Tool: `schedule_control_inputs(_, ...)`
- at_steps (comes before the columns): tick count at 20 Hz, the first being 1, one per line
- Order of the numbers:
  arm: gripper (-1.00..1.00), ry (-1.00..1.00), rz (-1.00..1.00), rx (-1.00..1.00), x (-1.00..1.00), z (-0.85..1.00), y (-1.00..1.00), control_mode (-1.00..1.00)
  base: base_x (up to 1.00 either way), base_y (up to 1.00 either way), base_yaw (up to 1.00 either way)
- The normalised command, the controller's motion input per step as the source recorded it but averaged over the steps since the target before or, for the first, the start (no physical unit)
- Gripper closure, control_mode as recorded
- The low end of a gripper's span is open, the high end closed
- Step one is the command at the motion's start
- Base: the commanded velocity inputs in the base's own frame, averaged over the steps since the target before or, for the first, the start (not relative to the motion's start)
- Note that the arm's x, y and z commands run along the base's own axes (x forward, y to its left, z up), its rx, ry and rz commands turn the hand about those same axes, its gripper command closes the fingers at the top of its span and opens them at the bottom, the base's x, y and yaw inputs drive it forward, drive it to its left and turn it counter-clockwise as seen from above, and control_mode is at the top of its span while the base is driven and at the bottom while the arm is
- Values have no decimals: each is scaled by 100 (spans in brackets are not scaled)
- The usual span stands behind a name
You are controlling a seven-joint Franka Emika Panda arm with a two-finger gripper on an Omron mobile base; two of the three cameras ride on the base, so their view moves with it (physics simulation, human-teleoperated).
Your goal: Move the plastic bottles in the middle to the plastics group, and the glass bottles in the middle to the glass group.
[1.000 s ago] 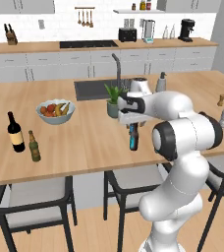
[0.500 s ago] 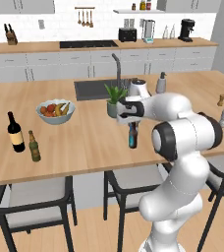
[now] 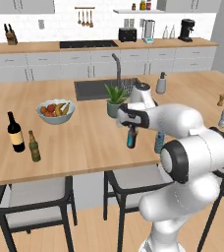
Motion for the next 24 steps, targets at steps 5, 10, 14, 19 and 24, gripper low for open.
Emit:
schedule_control_inputs(5, 100, 0, 0, 0, -48, 38, 67, -100, 0, 0, 0)
schedule_control_inputs(10, 100, 1, 1, 0, -51, 26, 76, -100, 0, 0, 0)
schedule_control_inputs(14, 100, 0, 7, 6, -44, 18, 82, -100, 0, 0, 0)
schedule_control_inputs(19, 100, 0, 12, 2, -17, 16, 87, -100, 0, 0, 0)
schedule_control_inputs(24, 100, 0, 10, 1, 9, 6, 83, -100, 0, 0, 0)
